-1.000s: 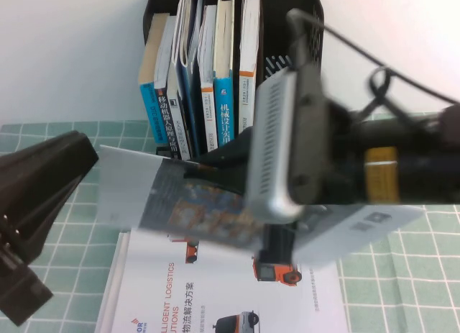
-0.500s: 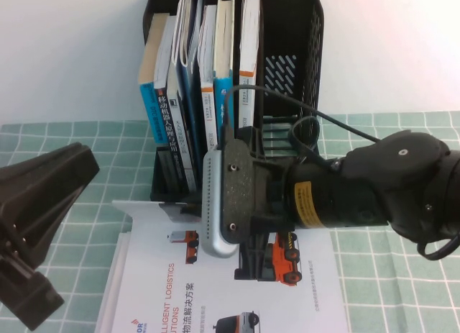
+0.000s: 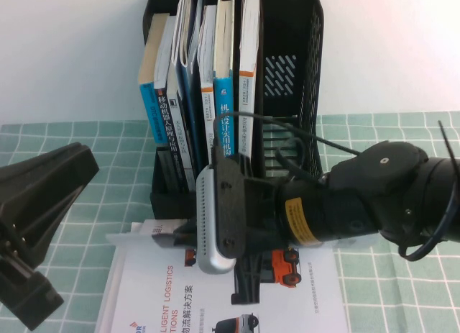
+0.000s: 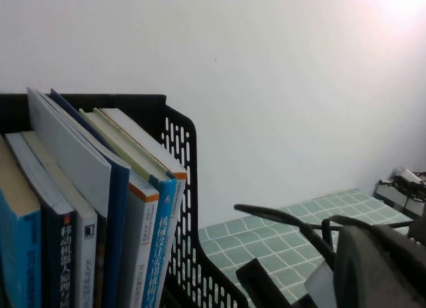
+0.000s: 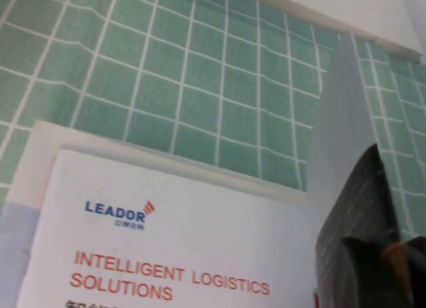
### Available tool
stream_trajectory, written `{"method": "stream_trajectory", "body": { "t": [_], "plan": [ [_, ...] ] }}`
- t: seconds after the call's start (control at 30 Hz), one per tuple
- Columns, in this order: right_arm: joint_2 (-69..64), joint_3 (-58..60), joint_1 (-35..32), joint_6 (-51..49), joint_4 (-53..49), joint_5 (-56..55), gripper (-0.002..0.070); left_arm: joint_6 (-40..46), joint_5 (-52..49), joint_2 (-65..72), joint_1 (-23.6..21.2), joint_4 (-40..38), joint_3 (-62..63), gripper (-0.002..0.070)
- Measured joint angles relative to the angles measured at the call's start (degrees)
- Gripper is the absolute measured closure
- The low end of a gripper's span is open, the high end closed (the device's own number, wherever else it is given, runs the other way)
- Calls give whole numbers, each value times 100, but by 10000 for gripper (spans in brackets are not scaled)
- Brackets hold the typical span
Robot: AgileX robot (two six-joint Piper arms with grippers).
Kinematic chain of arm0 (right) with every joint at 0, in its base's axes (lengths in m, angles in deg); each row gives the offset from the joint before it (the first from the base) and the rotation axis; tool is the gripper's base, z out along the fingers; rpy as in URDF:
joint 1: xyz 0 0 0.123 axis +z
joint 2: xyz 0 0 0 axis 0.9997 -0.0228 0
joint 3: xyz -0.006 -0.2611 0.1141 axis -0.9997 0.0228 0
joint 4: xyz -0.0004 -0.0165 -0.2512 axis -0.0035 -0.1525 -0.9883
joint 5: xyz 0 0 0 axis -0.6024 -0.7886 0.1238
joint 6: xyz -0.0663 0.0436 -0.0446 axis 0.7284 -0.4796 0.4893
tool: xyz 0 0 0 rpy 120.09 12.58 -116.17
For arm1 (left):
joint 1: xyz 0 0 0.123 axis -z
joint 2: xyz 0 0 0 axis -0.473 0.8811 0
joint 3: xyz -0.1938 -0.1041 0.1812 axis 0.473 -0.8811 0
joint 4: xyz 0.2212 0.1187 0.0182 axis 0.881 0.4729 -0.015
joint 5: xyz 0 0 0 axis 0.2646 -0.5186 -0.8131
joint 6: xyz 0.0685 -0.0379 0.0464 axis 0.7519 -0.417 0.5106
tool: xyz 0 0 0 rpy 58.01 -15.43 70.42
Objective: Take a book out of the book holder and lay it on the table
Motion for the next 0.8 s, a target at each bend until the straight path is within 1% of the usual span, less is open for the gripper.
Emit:
{"method": "stream_trajectory", "body": {
  "t": [0.07, 0.1, 0.17, 0.23, 0.3, 0.37, 0.43, 0.57, 0.63, 0.7, 0.8],
  "plan": [
    [-98, 0, 0, -146, -12, -199, 593, 0, 0, 0, 0, 0, 0, 678],
    [-154, 0, 0, -221, -12, -327, 554, 0, 0, 0, 0, 0, 0, 678],
    [-251, 0, 0, -355, -12, -595, 465, 0, 0, 0, 0, 0, 0, 678],
    [-349, 0, 0, -489, -34, -900, 361, 0, -10, 0, 0, 0, 0, 678],
    [-402, 0, 0, -625, -62, -1193, 292, 0, -8, 0, 0, 0, 0, 678],
    [-405, 0, 0, -786, -62, -1569, 255, -10, -47, 0, 0, 0, 0, 678],
    [-405, -10, 0, -988, -62, -1971, 239, -10, -91, 0, 0, 0, -4, 678],
    [-405, -209, 0, -1346, -95, -2523, 240, -62, -168, 0, 0, 0, -4, 678],
    [-388, -425, 0, -1421, -108, -2577, 279, -97, -168, 0, 0, 0, -4, 678],
    [-324, -695, 0, -1448, -121, -2480, 372, -121, -168, 0, 0, 0, -4, 678],
    [-91, -1088, 0, -1363, -132, -2061, 556, -156, -182, 0, 0, 0, -4, 678]
  ]
}}
